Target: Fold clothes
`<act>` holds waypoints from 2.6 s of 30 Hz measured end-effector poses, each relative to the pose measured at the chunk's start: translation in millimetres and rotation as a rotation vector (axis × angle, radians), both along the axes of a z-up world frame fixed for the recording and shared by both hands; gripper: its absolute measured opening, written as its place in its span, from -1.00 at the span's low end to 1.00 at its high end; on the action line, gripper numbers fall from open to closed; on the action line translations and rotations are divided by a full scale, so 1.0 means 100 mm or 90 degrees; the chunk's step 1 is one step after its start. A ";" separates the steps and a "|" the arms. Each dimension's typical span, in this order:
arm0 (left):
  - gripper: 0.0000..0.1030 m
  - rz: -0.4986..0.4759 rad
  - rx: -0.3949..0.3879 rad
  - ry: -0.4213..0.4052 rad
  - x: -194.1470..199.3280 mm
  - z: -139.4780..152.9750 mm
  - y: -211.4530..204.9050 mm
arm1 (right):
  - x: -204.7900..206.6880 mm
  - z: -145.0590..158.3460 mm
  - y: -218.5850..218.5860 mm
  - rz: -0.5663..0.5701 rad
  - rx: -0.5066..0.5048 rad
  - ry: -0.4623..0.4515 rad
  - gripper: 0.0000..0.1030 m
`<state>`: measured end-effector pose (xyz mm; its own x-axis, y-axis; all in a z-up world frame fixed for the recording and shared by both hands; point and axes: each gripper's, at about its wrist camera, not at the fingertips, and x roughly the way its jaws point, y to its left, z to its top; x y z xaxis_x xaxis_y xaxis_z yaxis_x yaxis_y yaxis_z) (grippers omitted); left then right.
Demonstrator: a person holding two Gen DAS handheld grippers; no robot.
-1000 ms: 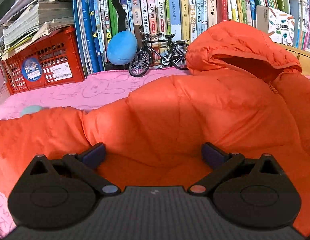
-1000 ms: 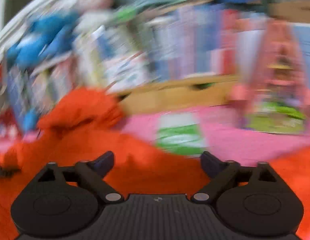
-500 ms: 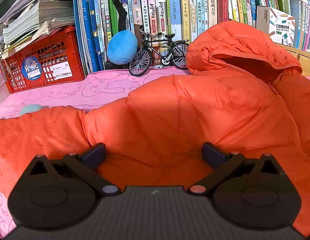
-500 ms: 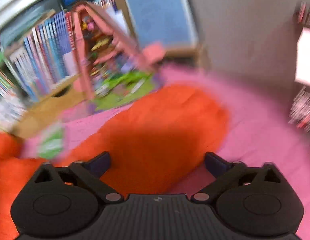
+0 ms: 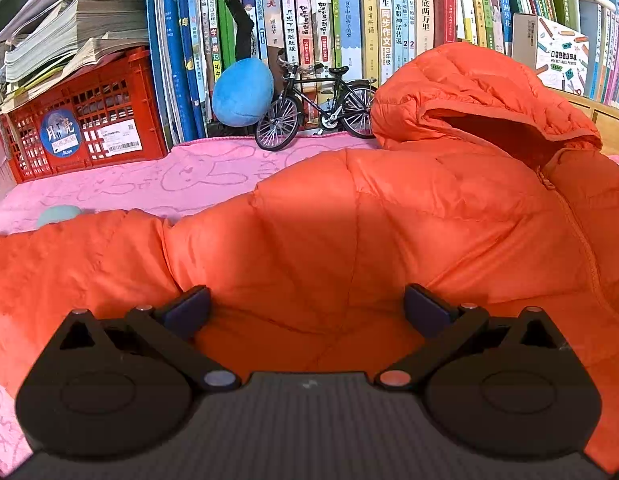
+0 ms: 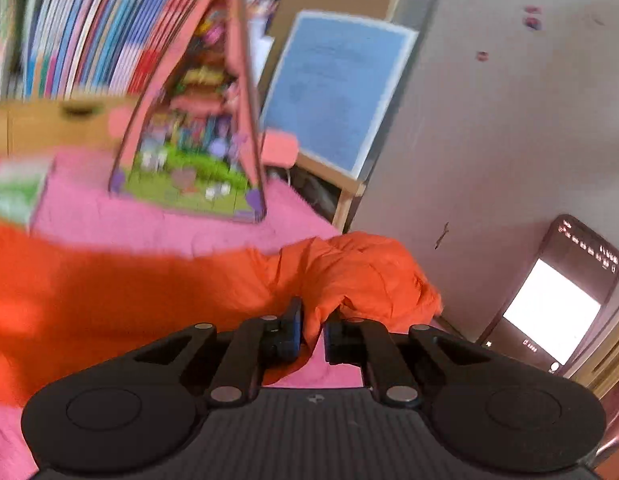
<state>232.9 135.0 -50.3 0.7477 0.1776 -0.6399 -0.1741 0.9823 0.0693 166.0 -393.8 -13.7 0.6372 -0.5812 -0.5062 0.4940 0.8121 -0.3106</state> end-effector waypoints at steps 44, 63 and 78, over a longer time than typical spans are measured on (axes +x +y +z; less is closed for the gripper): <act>1.00 -0.005 -0.023 0.003 0.02 0.02 0.06 | 0.51 0.04 0.61 0.131 0.094 0.019 0.96; 1.00 0.047 0.055 -0.015 -0.14 0.13 0.65 | 0.50 -0.09 3.12 0.556 0.274 0.043 1.00; 0.97 0.221 0.182 -0.041 -0.56 0.21 2.16 | 0.50 -0.14 3.21 0.568 0.242 0.059 1.00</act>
